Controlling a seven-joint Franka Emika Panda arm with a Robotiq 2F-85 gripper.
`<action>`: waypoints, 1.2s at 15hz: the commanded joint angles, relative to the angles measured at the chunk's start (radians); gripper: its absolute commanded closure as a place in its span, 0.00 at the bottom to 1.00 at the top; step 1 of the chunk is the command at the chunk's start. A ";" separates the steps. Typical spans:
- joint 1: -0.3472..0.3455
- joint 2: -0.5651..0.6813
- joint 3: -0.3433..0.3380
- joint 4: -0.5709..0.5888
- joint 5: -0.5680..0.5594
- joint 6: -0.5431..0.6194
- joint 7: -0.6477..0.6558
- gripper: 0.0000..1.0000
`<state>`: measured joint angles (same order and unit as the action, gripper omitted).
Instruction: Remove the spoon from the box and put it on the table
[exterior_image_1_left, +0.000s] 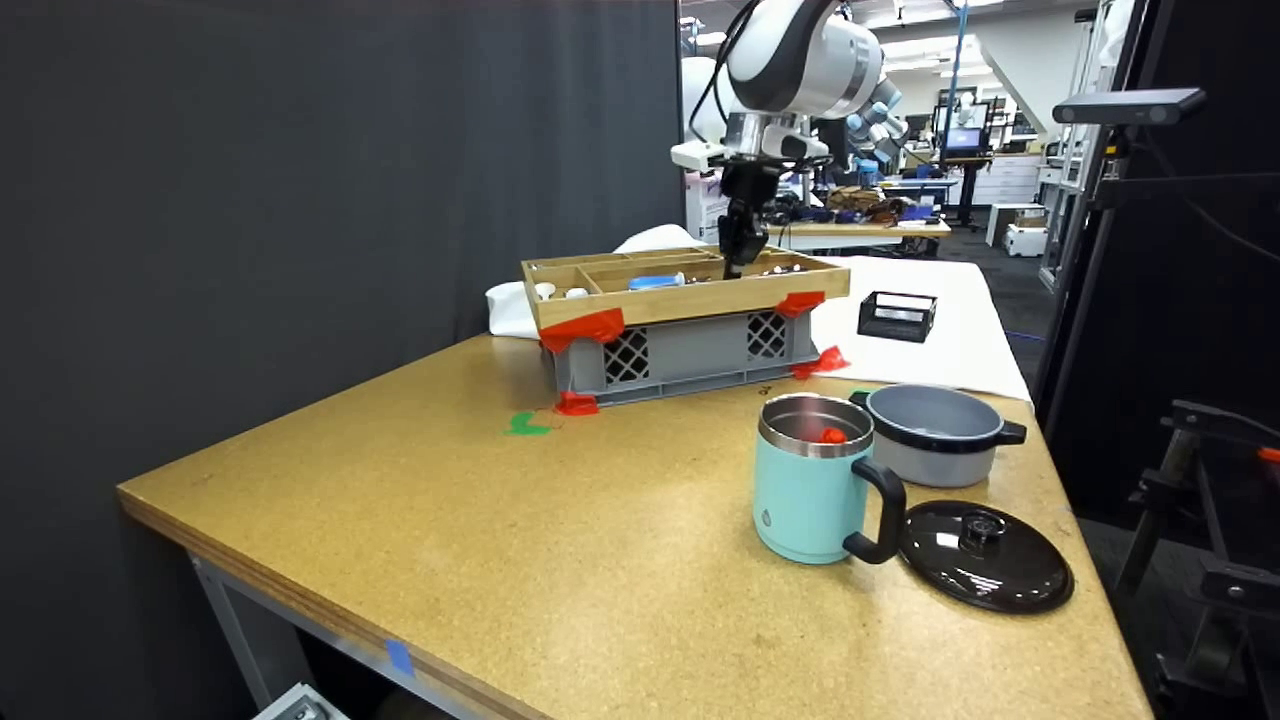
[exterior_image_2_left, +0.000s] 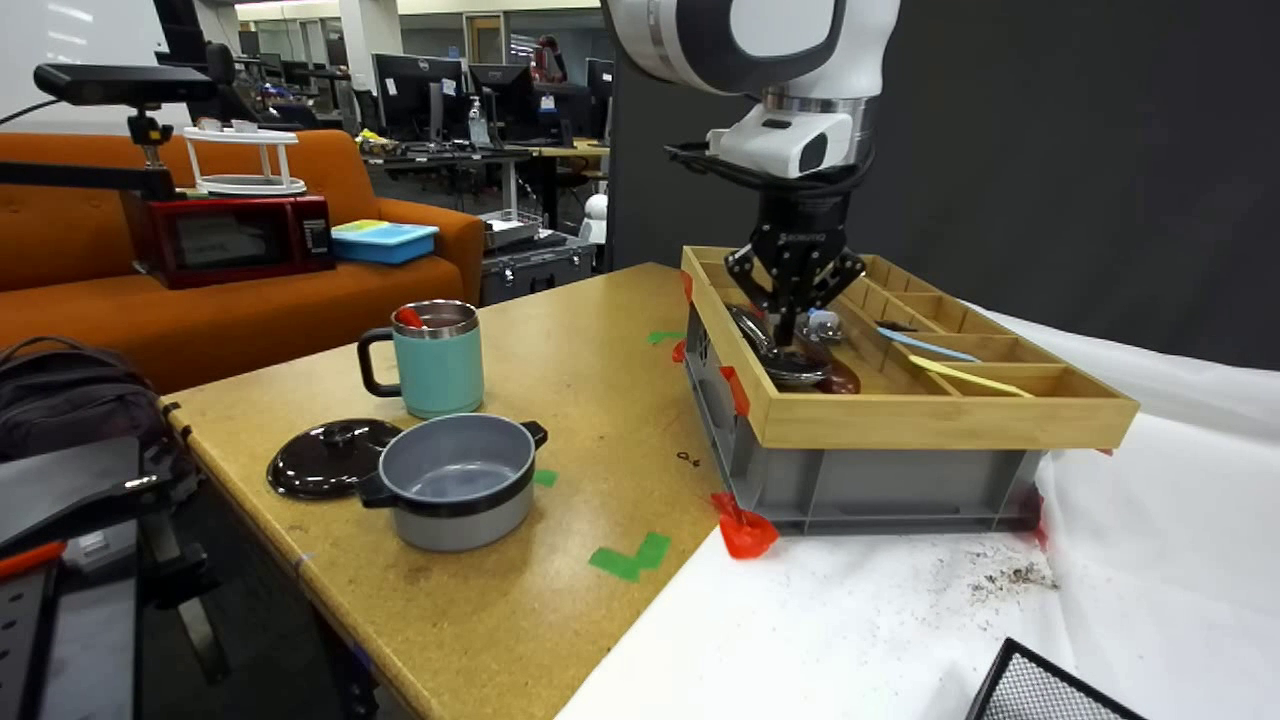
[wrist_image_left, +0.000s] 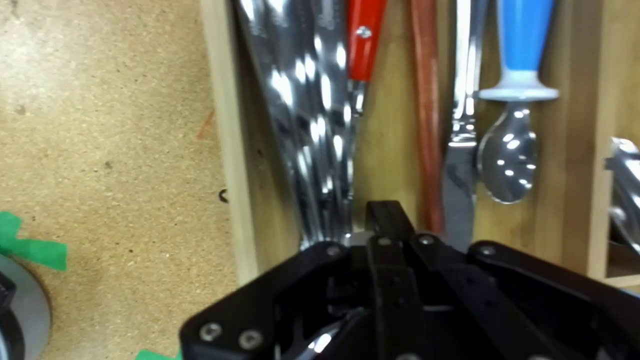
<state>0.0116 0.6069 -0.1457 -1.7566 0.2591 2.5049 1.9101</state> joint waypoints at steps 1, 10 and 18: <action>0.011 -0.046 0.003 -0.068 -0.012 -0.025 0.019 1.00; 0.037 -0.097 -0.009 -0.057 -0.041 0.065 0.028 1.00; 0.047 -0.122 -0.026 -0.091 -0.143 -0.004 0.071 0.46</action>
<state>0.0520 0.5149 -0.1600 -1.8098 0.1408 2.5255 1.9570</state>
